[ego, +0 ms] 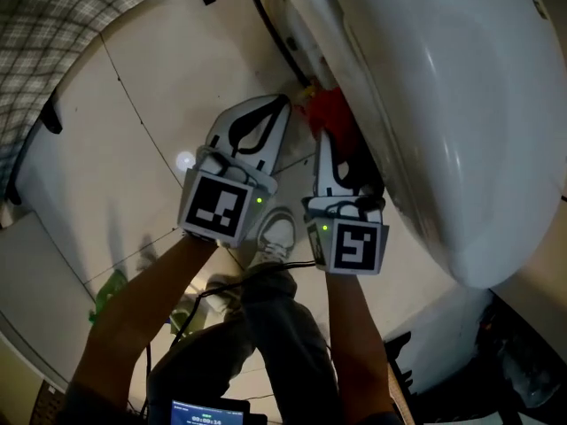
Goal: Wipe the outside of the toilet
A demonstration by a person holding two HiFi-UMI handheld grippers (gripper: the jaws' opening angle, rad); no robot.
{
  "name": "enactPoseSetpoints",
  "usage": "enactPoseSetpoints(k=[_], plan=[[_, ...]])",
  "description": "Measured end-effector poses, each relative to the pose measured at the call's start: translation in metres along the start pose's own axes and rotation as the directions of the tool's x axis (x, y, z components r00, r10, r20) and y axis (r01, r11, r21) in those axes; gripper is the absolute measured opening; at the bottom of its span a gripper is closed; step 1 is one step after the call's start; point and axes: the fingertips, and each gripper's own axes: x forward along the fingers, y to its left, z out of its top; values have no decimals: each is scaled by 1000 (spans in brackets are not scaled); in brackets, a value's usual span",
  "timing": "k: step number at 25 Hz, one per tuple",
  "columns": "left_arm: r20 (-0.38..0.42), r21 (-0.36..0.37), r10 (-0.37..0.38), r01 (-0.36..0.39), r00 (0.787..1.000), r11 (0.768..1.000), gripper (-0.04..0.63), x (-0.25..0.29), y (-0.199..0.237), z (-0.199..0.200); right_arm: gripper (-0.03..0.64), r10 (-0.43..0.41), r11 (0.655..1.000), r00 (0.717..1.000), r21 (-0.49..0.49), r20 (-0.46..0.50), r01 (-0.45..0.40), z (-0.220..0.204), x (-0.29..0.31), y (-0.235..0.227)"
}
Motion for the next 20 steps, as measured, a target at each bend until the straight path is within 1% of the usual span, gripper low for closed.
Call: enactPoseSetpoints(k=[4,6,8,11,14,16,20], plan=[[-20,-16,-36,36,999,999,20,-9,-35,-9,86,-14,1000,999,-12,-38,14,-11,-37,-4],[-18,-27,-38,37,999,999,20,-10,-41,-12,86,-4,1000,999,-19,-40,3,-14,-40,-2],[-8,-34,-27,26,1000,999,20,-9,-37,-14,86,22,999,999,-25,-31,-23,-15,-31,3],[3,-23,9,-9,1000,1000,20,-2,-12,-17,86,96,994,995,-39,-26,-97,-22,4,21],[11,-21,65,-65,998,998,20,15,27,-20,86,159,986,986,-39,-45,-161,-31,58,36],[22,-19,102,-102,995,995,18,26,57,-21,86,183,982,982,-38,-37,-184,-31,97,42],[48,18,145,-146,988,989,18,43,102,-24,86,214,975,977,-63,-10,-214,-38,163,42]])
